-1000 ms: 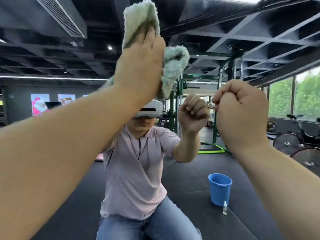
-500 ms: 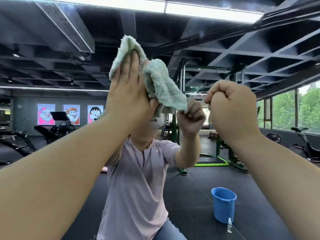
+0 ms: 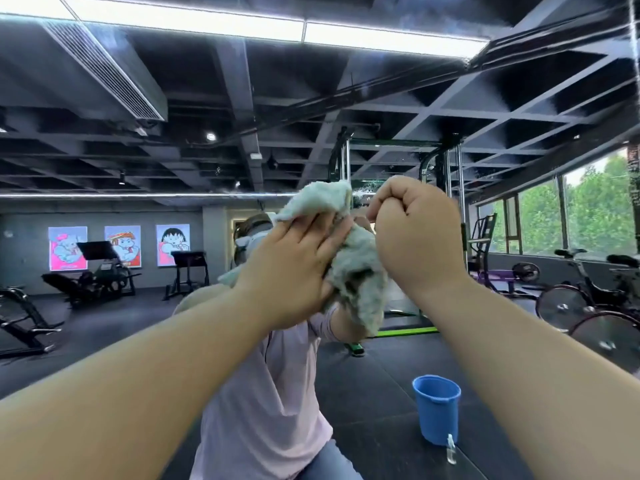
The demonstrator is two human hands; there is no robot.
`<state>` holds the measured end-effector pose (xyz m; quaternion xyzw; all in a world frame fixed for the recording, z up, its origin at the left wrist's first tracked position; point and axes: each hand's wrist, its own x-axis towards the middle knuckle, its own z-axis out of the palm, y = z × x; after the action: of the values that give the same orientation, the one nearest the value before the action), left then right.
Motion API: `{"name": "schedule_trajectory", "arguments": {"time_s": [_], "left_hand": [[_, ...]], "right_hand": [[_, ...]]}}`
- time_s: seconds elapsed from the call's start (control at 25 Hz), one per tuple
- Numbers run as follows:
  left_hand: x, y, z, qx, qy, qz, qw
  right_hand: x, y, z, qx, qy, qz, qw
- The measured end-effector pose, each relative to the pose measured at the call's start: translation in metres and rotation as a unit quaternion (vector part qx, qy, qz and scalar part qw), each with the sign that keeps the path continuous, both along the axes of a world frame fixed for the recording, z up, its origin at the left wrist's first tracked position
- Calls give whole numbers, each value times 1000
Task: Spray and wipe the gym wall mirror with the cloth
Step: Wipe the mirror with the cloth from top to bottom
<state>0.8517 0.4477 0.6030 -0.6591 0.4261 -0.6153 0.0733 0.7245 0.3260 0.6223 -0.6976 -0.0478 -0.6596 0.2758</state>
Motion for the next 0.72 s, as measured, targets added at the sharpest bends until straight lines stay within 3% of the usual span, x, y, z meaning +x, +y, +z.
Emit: {"name": "schedule_trajectory", "arguments": {"time_s": [0.12, 0.2, 0.28, 0.36, 0.44, 0.52, 0.64, 0.72], "left_hand": [[3, 27, 13, 18, -14, 22, 1000], [17, 74, 40, -97, 5, 57, 994], [26, 108, 59, -222, 95, 137, 961], [17, 86, 60, -271, 155, 155, 937], [1, 30, 53, -232, 142, 86, 959], [-19, -30, 48, -137, 119, 23, 983], [-55, -102, 50, 56, 133, 44, 989], [-60, -113, 55, 98, 106, 53, 988]], "right_hand": [[-4, -7, -1, 24, 3, -13, 1000], [-2, -9, -2, 30, 18, -6, 999], [-1, -11, -1, 41, 29, -1, 999], [-2, -12, 2, 48, 31, -3, 998], [-7, -22, 4, 48, 24, -13, 998], [-15, -40, -2, 56, 13, -37, 998], [-26, -69, -20, 104, -17, -76, 992], [-25, -81, -27, 128, -30, -69, 989]]}}
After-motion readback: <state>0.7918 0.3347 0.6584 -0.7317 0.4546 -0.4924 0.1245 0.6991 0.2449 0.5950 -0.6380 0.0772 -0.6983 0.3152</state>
